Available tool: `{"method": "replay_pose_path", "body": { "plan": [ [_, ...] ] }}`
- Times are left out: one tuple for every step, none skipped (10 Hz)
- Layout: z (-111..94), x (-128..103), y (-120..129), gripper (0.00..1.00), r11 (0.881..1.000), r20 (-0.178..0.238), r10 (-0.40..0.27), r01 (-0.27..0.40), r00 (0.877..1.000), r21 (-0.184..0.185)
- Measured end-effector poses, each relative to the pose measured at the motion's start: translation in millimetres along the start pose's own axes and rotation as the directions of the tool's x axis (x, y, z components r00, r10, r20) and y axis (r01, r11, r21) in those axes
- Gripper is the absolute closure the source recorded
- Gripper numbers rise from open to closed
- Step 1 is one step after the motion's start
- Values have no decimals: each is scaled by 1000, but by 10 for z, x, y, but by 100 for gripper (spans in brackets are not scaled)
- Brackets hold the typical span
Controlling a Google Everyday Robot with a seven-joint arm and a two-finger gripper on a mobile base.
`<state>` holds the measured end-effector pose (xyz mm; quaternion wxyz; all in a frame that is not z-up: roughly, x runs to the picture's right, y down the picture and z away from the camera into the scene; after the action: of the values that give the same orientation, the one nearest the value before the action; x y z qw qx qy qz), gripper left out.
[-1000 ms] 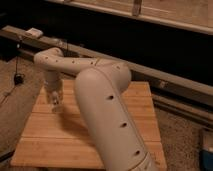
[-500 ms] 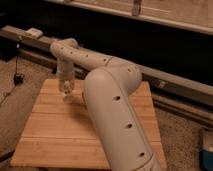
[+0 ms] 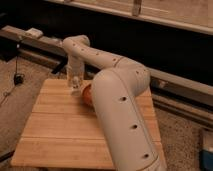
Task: Place the bottle in the ceramic bowl
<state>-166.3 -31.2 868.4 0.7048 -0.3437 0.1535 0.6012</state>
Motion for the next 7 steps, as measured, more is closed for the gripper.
{"method": "replay_pose_path", "body": {
  "plan": [
    [-24,-30,-132,100,1000,10,22,-22,1000,12],
    [-39,-39,-244,100,999,19,42,-42,999,21],
    [-63,-48,-374,100,997,31,67,-68,997,29],
    [-89,-54,-494,100,995,43,89,-91,995,35],
    [-102,-57,-566,100,994,50,102,-104,994,39],
    [-103,-54,-611,97,993,53,111,-113,992,44],
    [-89,-48,-677,86,991,59,121,-125,991,57]
  ]
}}
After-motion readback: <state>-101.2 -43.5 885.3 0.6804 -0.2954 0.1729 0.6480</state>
